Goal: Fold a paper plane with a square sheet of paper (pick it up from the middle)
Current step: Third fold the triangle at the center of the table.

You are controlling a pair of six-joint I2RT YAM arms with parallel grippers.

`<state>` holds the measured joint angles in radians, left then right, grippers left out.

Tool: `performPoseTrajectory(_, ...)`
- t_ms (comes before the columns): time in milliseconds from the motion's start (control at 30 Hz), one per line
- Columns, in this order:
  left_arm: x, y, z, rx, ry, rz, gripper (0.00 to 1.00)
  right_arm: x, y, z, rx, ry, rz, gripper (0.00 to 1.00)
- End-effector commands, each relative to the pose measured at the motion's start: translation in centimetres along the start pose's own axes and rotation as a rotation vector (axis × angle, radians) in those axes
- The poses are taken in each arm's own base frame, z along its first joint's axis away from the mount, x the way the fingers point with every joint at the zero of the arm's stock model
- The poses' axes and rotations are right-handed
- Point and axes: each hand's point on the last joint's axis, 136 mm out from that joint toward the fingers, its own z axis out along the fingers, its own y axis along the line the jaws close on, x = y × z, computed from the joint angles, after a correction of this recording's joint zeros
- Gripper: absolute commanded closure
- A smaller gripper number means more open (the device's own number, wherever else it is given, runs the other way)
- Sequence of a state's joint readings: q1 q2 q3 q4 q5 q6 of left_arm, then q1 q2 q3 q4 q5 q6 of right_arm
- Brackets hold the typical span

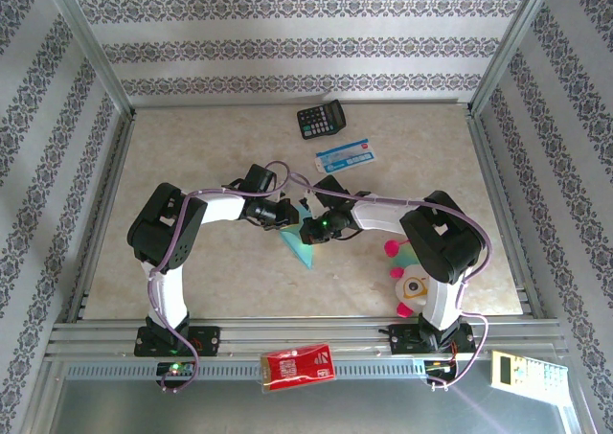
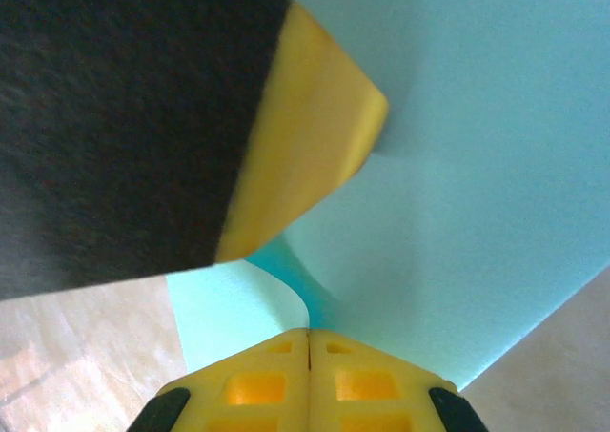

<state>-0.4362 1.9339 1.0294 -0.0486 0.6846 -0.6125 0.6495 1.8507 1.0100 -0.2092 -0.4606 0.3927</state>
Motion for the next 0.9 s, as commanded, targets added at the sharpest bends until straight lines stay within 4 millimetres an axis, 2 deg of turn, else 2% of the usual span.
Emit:
performPoseTrajectory(0, 2.3, 2.9, 0.9, -0.074, 0.076, -0.053, 0.86, 0.3, -0.8, 0.1, 0.014, 0.001, 0.002, 0.99)
performPoseTrajectory(467, 2.3, 2.8, 0.9, -0.072, 0.074, -0.053, 0.85, 0.6, -1.3, 0.7, 0.022, 0.013, 0.011, 0.99)
performPoseTrajectory(733, 1.8, 2.2, 0.6, -0.061, 0.065, -0.047, 0.84, 2.0, -2.8, 1.2, 0.071, 0.044, 0.048, 0.99)
performPoseTrajectory(867, 0.8, 1.4, 0.0, -0.051, 0.040, -0.044, 0.81, 3.2, -3.7, 1.3, 0.099, 0.065, 0.073, 1.00)
